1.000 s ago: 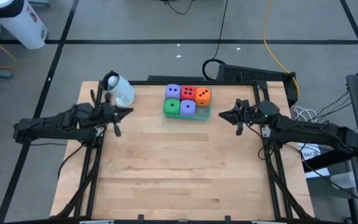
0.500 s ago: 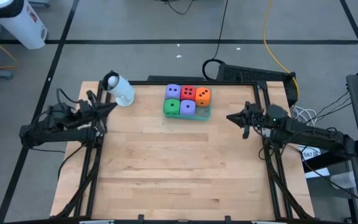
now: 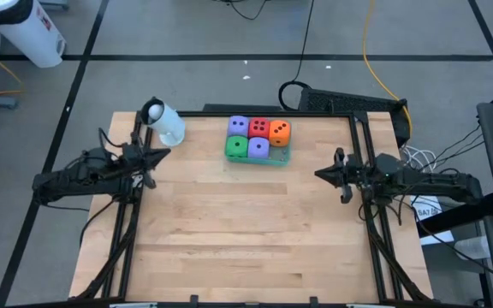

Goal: Pick & Place Dice
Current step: Return to Home Position

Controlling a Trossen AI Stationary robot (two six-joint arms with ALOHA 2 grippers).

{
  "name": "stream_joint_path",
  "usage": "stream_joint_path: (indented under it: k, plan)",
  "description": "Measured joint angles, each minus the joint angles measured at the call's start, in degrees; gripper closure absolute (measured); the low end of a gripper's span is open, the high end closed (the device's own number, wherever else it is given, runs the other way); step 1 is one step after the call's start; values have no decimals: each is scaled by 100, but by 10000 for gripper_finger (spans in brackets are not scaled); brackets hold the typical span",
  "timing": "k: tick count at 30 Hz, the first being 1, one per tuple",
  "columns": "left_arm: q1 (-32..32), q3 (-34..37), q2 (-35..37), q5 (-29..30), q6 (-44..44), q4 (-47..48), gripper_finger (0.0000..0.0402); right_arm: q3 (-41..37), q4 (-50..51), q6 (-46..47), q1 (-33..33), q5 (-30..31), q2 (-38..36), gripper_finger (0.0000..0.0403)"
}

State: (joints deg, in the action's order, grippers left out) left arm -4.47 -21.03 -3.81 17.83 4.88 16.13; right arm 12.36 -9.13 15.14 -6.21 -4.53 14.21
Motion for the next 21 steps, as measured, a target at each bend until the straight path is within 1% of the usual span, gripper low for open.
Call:
stream_joint_path:
  k: [2,5,9,12,21]
  plan:
    - [0,192,138,-191,6,-32,399,-50,64,5,-3,40,-284,403]
    - [0,436,348,-365,-38,-97,400,-253,62,42,-3,418,-606,403]
    - [0,710,345,-632,-70,-301,400,-671,-156,188,-31,777,-850,403]
    - [0,946,349,-639,-122,-482,400,-841,-535,347,-89,740,-900,403]
    - [0,1407,345,-986,-271,-606,400,-867,-461,376,-106,742,-897,403]
